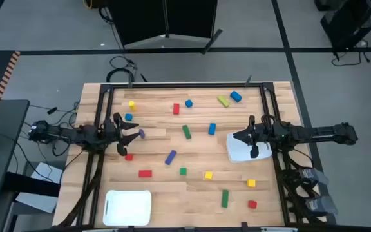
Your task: Sort blocks by size
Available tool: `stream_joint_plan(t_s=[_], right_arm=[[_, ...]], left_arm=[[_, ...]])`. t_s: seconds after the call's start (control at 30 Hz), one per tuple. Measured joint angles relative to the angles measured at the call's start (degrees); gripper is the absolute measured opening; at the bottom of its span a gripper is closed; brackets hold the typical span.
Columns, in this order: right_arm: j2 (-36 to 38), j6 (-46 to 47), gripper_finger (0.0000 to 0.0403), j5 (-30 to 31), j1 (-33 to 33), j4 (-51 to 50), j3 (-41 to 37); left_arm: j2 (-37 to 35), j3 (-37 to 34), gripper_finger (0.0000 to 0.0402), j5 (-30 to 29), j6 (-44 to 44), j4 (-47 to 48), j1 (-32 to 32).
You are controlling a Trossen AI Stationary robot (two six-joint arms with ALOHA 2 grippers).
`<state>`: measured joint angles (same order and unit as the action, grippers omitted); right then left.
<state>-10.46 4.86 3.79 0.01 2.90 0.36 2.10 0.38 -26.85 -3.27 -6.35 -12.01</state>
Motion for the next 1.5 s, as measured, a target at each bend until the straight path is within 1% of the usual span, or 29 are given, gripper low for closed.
stream_joint_plan(t_s=[1.2, 1.27, 1.37, 1.43, 1.5], right_arm=[[0.0, 0.0, 0.0052, 0.0, 0.0, 0.0, 0.0], [0.0, -0.3, 0.0052, 0.0, 0.0, 0.0, 0.0], [0.0, -3.7, 0.0052, 0.0, 0.0, 1.6, 0.0], [0.0, -4.6, 0.0052, 0.0, 0.0, 4.7, 0.0], [0.0, -2.2, 0.0052, 0.6, 0.0, 11.2, 0.0]], left_arm=[[0.0, 0.0, 0.0209, 0.0, 0.1, 0.0, 0.0], [0.0, 0.0, 0.0209, 0.0, 3.2, -1.3, 0.0], [0.0, 0.0, 0.0209, 0.0, 12.5, -5.7, 0.0], [0.0, 0.0, 0.0209, 0.0, 17.3, -8.8, 0.0], [0.0, 0.0, 0.0209, 0.0, 18.0, -10.8, 0.0]])
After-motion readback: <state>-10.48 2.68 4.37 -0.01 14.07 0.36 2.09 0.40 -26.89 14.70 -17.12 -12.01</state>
